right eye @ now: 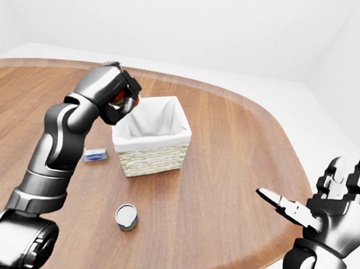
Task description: Pick up the tomato sauce, and put it in the basket.
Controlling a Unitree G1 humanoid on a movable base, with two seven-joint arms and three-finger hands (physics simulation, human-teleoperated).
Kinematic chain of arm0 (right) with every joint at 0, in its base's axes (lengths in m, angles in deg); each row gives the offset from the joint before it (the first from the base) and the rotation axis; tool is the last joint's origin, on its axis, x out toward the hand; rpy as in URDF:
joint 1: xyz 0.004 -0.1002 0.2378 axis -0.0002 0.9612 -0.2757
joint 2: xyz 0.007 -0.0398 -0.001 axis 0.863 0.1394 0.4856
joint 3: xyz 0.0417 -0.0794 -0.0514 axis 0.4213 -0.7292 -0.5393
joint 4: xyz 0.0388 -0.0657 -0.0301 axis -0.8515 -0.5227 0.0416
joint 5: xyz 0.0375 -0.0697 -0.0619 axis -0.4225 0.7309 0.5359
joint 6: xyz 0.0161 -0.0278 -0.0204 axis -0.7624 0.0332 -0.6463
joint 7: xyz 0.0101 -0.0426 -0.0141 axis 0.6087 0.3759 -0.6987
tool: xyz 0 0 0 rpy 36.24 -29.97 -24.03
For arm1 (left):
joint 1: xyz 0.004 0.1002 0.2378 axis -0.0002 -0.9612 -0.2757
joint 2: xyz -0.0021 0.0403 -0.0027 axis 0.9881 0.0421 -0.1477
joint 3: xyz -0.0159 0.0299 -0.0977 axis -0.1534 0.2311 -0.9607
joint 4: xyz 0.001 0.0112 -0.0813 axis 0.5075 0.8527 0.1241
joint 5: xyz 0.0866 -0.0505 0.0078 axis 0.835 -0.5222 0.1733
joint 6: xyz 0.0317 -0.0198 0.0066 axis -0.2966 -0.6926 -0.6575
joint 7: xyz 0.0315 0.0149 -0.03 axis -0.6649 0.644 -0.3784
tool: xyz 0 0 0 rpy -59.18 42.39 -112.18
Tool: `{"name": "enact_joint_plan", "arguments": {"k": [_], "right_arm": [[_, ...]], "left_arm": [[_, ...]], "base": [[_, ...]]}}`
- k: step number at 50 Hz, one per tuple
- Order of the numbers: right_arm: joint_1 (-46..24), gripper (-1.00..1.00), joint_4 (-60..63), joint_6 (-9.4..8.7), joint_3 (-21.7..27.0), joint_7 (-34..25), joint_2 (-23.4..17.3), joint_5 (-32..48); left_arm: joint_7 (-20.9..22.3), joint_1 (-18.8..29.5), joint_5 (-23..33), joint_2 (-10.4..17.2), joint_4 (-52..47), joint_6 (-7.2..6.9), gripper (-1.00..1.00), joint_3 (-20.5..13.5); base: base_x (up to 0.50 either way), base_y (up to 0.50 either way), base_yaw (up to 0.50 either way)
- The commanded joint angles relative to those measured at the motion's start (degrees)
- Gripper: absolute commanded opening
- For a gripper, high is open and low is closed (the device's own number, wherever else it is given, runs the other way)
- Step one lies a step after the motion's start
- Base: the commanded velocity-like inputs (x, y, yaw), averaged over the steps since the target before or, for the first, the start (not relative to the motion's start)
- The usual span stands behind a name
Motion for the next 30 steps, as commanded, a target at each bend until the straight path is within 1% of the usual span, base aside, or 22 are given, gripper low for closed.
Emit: {"name": "enact_joint_plan", "arguments": {"k": [1,3,4,5,6,7,8,10,11,13,14,15,17,18,19,20,21,22,24,26,28,30], "right_arm": [[-0.17,1.00,0.39,0.00,0.30,-0.19,0.24,-0.03],[-0.14,1.00,1.94,0.00,0.53,0.38,-0.13,-0.55],[-0.18,1.00,2.13,0.00,0.65,0.41,-0.19,-0.69],[-0.27,1.00,2.06,0.00,0.74,0.41,-0.24,-0.73],[-0.35,1.00,2.20,0.00,0.81,0.47,-0.30,-0.82],[-0.54,1.00,2.01,0.00,0.58,0.50,-0.31,-0.59],[-0.46,1.00,2.05,0.00,0.46,0.46,-0.21,-0.50],[-0.09,1.00,0.60,0.00,0.09,-0.27,0.43,0.09],[-0.41,1.00,1.26,0.00,0.16,0.16,0.01,-0.15],[-0.42,1.00,2.21,0.00,0.54,0.48,-0.26,-0.73],[-0.38,1.00,2.63,0.00,0.64,0.59,-0.30,-0.88],[-0.53,1.00,2.56,0.00,0.55,0.60,-0.33,-0.75],[-0.53,1.00,2.51,0.00,0.49,0.55,-0.27,-0.67],[-0.53,1.00,2.63,0.00,0.51,0.57,-0.28,-0.71],[-0.51,1.00,2.51,0.00,0.58,0.49,-0.25,-0.73],[-0.59,1.00,2.36,0.00,0.70,0.44,-0.31,-0.83],[-0.71,1.00,2.39,0.00,0.80,0.51,-0.42,-0.97],[-0.75,1.00,2.14,0.00,0.72,0.46,-0.40,-0.88],[-0.82,1.00,1.75,0.00,0.50,0.40,-0.38,-0.69],[-0.60,1.00,2.28,0.00,0.76,0.44,-0.40,-1.10],[-0.66,1.00,2.30,0.00,0.96,0.44,-0.48,-1.32],[-0.69,1.00,2.10,0.00,0.78,0.41,-0.43,-1.09]], "left_arm": [[-17.74,29.98,-5.93,1.35,44.65,0.00,-1.00,1.70],[-21.90,35.98,-7.72,1.82,55.29,0.00,-1.00,1.21],[-24.19,38.69,-6.79,2.41,60.43,0.00,-1.00,2.18],[-25.42,40.95,-6.90,2.67,63.93,0.00,-1.00,2.25],[-26.03,43.00,-7.81,2.71,66.71,0.00,-1.00,1.77],[-26.75,45.13,-6.45,3.00,71.21,0.00,-1.00,2.88],[-25.19,46.04,-7.49,2.73,72.72,0.00,-1.00,2.12],[-26.20,46.98,-6.09,2.76,74.12,0.00,-1.00,3.09],[-25.77,47.76,-5.97,2.55,75.03,0.00,-1.00,2.97],[-25.52,47.88,-6.62,2.12,75.88,0.00,-1.00,1.97],[-25.41,47.56,-5.29,2.11,76.26,0.00,-1.00,2.93],[-24.33,47.20,-7.14,1.67,76.58,0.00,-1.00,1.10],[-25.13,46.32,-5.29,1.83,77.16,0.00,-1.00,2.27],[-24.13,46.01,-6.73,1.58,77.25,0.00,-1.00,0.80],[-23.39,45.61,-7.02,1.51,77.37,0.00,-1.00,0.51],[-24.40,45.05,-4.96,1.80,77.55,0.00,-1.00,2.11],[-22.79,44.55,-6.18,1.59,77.64,0.00,-1.00,0.82],[-22.89,44.17,-5.15,1.65,77.70,0.00,-1.00,1.56],[-20.98,43.78,-6.12,1.29,77.63,0.00,-1.00,0.66],[-20.58,42.96,-4.26,0.90,77.77,0.00,-1.00,2.06],[-20.27,42.10,-4.61,0.06,77.72,0.00,-1.00,1.57],[-20.08,40.78,-4.13,-0.20,77.85,0.00,-1.00,1.86]], "base": [[0.00,0.00,0.00],[0.00,0.00,0.00],[0.00,0.00,0.00],[0.00,0.00,0.00],[0.00,0.00,0.00],[0.00,0.00,0.00],[0.00,0.00,0.00],[0.00,0.00,0.00],[0.00,0.00,0.00],[0.00,0.00,0.00],[0.00,0.00,0.00],[0.00,0.00,0.00],[0.00,0.00,0.00],[0.00,0.00,0.00],[0.00,0.00,0.00],[0.00,0.00,0.00],[0.00,0.00,0.00],[0.00,0.00,0.00],[0.00,0.00,0.00],[0.00,0.00,0.00],[0.00,0.00,0.00],[0.00,0.00,0.00]]}}
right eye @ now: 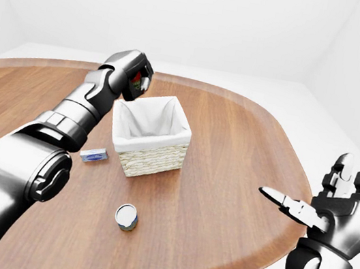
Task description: Pick up the tomato sauce, and put it in the basket.
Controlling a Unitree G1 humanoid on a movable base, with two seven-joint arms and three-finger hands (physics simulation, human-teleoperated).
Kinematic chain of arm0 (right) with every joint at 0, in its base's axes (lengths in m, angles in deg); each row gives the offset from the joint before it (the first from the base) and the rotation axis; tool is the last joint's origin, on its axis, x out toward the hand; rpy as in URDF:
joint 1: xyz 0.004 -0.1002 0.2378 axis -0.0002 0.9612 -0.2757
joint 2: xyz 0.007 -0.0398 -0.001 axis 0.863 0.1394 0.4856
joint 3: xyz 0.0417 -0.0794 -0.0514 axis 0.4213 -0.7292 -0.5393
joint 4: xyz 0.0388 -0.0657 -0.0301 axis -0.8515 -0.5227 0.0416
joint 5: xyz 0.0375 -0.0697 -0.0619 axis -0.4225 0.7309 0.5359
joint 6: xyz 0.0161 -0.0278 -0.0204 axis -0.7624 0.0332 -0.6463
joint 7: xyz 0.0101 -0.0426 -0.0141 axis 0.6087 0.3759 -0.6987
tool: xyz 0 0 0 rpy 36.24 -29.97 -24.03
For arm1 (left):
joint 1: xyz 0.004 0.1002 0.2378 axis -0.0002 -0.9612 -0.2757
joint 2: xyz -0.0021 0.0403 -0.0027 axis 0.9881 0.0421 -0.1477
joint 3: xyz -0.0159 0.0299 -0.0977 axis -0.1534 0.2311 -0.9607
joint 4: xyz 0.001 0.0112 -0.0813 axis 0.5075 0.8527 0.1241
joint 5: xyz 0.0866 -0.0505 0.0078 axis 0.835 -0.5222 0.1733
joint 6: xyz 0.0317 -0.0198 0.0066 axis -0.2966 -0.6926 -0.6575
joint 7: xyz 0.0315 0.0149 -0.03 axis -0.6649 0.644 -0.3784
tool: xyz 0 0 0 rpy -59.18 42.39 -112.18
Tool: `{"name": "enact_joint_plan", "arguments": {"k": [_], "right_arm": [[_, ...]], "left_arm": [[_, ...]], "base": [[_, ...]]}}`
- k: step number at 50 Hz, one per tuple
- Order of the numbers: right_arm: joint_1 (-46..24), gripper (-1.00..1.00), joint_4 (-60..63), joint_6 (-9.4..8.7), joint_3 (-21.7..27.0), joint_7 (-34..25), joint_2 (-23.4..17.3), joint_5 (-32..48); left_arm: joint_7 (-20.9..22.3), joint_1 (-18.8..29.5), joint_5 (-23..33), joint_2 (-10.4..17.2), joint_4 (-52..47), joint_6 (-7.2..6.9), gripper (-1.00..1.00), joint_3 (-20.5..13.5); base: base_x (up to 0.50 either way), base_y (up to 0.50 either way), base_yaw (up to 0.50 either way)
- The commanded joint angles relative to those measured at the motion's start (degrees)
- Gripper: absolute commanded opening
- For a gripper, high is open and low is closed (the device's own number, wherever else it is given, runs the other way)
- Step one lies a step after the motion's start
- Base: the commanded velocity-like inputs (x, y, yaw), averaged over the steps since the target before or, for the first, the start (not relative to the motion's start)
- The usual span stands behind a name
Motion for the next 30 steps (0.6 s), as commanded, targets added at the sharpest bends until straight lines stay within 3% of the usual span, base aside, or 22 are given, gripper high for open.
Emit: {"name": "enact_joint_plan", "arguments": {"k": [1,30], "right_arm": [[-0.09,1.00,-0.01,0.00,0.11,0.01,-0.06,-0.18],[-0.02,1.00,-0.97,0.00,-0.39,-0.16,0.01,0.20]], "left_arm": [[0.52,-1.53,0.72,-1.40,6.06,0.00,-1.00,0.65],[0.49,-3.01,3.06,-1.70,6.10,0.00,-0.98,0.60]], "base": [[0.00,0.00,0.00],[0.00,0.00,0.00]]}}
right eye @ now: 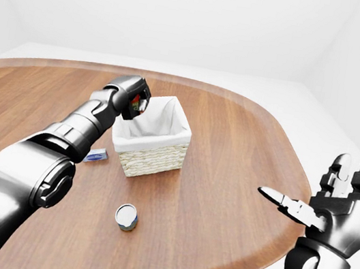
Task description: Pick up the tomato sauce, and put it in the basket.
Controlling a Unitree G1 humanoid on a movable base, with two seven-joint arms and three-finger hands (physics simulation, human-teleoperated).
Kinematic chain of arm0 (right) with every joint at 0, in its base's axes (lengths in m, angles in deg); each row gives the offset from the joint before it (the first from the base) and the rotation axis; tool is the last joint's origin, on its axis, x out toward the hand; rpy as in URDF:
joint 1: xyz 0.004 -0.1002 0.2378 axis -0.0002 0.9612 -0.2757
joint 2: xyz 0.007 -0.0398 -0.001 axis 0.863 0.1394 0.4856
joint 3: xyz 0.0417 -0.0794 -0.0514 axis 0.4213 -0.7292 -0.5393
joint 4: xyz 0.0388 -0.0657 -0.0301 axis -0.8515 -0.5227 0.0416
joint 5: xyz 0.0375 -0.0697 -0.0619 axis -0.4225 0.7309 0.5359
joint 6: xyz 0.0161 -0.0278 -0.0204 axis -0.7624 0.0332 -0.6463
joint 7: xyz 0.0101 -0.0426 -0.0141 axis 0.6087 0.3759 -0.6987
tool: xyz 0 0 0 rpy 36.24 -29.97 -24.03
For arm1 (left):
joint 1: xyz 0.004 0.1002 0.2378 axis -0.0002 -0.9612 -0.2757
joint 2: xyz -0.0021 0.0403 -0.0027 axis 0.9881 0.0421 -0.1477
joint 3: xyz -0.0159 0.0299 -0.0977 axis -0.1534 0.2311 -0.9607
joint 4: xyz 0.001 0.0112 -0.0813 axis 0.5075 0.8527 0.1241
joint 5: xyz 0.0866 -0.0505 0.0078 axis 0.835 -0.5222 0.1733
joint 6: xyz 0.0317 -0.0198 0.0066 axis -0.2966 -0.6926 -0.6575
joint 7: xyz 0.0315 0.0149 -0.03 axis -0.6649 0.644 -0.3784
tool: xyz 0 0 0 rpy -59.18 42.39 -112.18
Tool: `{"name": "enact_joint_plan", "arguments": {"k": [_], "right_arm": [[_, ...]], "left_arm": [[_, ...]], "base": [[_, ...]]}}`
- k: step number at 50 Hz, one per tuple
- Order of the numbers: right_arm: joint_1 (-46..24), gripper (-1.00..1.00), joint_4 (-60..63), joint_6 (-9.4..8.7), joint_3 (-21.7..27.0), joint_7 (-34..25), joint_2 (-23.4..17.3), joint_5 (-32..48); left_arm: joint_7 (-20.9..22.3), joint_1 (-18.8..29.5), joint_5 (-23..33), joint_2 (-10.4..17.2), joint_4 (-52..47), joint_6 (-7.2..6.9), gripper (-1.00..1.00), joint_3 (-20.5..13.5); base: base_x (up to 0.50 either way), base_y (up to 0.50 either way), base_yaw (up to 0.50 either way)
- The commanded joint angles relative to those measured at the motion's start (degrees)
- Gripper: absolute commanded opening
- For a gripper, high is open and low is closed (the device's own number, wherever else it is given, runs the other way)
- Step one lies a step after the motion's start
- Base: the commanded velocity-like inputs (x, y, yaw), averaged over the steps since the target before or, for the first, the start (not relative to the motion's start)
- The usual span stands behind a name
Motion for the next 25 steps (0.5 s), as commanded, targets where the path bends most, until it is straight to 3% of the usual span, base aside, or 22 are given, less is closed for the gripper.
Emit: {"name": "enact_joint_plan", "arguments": {"k": [1,2,3,25], "right_arm": [[0.01,1.00,-0.11,0.00,-0.05,0.02,-0.07,-0.06],[0.03,1.00,-0.11,0.00,0.00,0.01,-0.08,-0.07],[0.05,1.00,-0.25,0.00,-0.01,-0.07,-0.02,-0.03],[-0.05,1.00,-0.33,0.00,-0.25,-0.05,-0.02,0.17]], "left_arm": [[-0.60,0.32,-0.11,-0.06,-0.31,0.00,-0.90,-0.04],[-0.98,0.38,-0.03,-0.02,-0.32,0.00,0.11,0.00],[-1.09,0.47,-0.06,-0.02,-0.30,0.00,1.00,-0.05],[-1.50,0.70,-0.12,0.54,-0.32,0.00,1.00,-0.21]], "base": [[0.00,0.00,0.00],[0.00,0.00,0.00],[0.00,0.00,0.00],[0.00,0.00,0.00]]}}
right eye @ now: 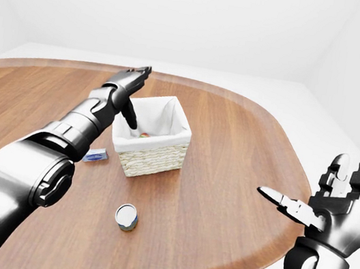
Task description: Pick up the tomato sauce, and put it in the basket.
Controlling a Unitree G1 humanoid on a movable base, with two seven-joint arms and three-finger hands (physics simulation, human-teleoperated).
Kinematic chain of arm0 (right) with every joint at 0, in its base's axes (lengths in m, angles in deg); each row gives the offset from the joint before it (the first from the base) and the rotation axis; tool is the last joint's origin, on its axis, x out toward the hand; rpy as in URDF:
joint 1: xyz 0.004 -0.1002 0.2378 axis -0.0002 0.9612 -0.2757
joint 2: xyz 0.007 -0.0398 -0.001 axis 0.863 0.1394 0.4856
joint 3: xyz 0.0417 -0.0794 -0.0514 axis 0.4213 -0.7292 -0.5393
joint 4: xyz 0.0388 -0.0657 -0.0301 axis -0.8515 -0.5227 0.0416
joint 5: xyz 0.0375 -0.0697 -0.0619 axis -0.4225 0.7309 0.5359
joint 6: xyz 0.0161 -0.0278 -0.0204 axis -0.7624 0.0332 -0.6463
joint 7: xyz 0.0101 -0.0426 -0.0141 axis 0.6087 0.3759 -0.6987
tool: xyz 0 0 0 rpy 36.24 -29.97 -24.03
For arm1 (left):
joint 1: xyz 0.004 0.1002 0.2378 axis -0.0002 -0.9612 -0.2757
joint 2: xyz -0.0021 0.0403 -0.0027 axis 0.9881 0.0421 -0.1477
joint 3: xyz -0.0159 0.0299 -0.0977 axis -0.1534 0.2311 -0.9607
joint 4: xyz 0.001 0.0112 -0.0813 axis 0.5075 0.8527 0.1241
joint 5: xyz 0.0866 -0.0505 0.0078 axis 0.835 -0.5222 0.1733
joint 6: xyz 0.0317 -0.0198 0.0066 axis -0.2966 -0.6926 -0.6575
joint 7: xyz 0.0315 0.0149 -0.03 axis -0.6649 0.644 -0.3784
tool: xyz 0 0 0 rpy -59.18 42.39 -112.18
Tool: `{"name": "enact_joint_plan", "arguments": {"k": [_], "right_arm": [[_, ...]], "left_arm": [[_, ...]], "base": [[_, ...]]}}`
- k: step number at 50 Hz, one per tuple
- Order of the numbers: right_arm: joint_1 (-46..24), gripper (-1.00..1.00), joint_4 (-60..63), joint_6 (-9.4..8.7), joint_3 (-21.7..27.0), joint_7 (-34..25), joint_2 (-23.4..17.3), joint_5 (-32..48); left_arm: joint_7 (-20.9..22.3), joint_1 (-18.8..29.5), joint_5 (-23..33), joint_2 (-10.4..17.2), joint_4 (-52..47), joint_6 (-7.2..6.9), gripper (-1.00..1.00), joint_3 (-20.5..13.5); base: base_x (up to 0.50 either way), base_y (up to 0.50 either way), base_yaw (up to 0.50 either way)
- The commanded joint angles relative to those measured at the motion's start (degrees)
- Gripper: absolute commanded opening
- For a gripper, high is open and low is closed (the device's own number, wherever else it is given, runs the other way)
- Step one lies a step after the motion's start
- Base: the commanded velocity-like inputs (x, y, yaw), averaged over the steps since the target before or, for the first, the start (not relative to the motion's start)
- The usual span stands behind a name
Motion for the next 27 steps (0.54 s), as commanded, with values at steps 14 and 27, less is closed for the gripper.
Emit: {"name": "enact_joint_plan", "arguments": {"k": [14,27], "right_arm": [[-0.12,1.00,-0.86,0.00,-0.27,-0.17,0.04,0.30],[-0.06,1.00,-0.59,0.00,-0.58,-0.03,0.13,0.53]], "left_arm": [[0.07,1.27,0.44,0.86,-0.07,0.00,1.00,0.01],[0.23,3.28,1.86,2.26,-0.06,0.00,1.00,0.00]], "base": [[0.00,0.00,0.00],[0.00,0.00,0.00]]}}
